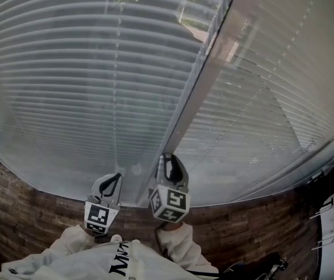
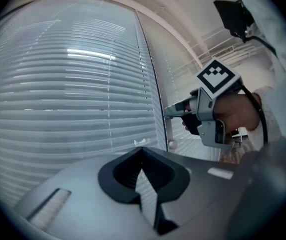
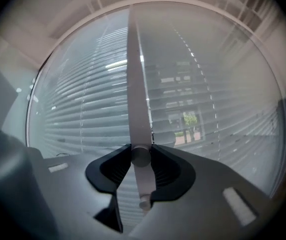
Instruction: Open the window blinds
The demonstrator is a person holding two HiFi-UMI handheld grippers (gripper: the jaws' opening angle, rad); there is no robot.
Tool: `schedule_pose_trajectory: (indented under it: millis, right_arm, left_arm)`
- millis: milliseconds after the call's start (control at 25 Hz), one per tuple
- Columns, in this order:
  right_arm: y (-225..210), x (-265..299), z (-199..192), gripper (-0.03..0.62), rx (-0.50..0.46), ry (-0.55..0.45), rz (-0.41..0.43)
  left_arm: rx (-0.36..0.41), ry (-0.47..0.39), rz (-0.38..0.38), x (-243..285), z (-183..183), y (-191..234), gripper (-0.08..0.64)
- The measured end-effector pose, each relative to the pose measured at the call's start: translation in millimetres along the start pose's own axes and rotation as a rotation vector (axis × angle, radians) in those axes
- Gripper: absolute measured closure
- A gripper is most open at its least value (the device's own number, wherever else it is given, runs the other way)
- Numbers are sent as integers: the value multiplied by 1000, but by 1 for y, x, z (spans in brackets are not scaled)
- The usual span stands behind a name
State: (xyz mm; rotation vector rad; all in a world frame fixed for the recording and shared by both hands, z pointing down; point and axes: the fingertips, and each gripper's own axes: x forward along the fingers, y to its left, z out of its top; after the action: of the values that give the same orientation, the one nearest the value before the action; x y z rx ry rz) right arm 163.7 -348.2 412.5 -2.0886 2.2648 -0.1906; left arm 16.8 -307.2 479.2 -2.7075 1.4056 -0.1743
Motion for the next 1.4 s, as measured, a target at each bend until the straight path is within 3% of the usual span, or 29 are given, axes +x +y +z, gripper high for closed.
schedule_pose_trajectory:
  millis: [280, 880, 1000, 1120, 1200, 1400]
  right_arm:
    - [-9, 1, -1, 465, 434, -11, 20]
    - [-20, 0, -18, 466, 1559, -52, 132]
    - [-19, 1, -21, 466, 1729, -75, 162]
    - [-19, 1, -21, 466, 1742, -76, 167]
    - [-19, 1, -19, 465, 1660, -69, 169]
    - [-23, -6, -6, 463, 1175, -67, 183]
  left_arm:
    - [-2, 5, -1, 0, -2, -1, 560]
    - [4, 8, 6, -6, -3, 1, 560]
    - [7, 9, 2, -6, -4, 0, 560]
    - [5, 8, 0, -6, -3, -1, 560]
    - [4, 9, -2, -6, -4, -2, 560]
    - [4, 7, -8, -6, -4, -6, 560]
